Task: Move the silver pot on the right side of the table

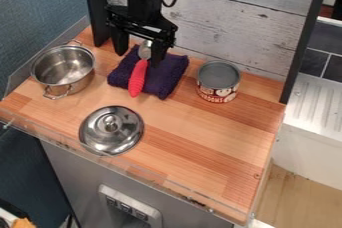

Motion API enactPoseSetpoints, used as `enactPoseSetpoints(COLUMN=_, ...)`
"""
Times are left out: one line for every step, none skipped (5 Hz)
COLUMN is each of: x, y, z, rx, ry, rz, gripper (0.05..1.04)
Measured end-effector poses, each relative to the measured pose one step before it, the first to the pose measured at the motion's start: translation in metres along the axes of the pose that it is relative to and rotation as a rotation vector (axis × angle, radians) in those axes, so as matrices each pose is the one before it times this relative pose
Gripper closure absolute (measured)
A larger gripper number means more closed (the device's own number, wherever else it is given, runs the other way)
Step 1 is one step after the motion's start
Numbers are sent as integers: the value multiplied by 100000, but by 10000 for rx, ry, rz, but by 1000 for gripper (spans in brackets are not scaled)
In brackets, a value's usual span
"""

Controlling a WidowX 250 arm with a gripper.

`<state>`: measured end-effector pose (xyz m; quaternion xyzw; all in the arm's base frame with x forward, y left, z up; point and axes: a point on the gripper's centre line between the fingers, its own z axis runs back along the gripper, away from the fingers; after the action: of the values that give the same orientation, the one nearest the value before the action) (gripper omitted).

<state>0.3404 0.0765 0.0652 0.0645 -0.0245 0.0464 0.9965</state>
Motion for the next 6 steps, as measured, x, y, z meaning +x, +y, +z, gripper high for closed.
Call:
enactPoseSetpoints(x=-269, y=-244, z=-1129, rx=-78, ry=334, rz=-40, gripper=83)
enactPoseSetpoints(x=650, y=2737, z=-1544, rx=-313, ry=190, rz=464, gripper=83)
enactPoseSetpoints(x=7, y=4000, z=-1005, rx=-99, ry=285, rz=753, gripper=83)
enactPoseSetpoints(x=115, y=1936, z=-523, rx=162, ry=76, rz=-23, gripper=83)
enactPoseSetpoints(x=-409, y=1502, z=-648, rx=88, ry=130, rz=161, gripper=83)
enactPoseSetpoints(x=-228, y=-79, z=-2330, rx=84, ry=610, rz=-19, gripper=119)
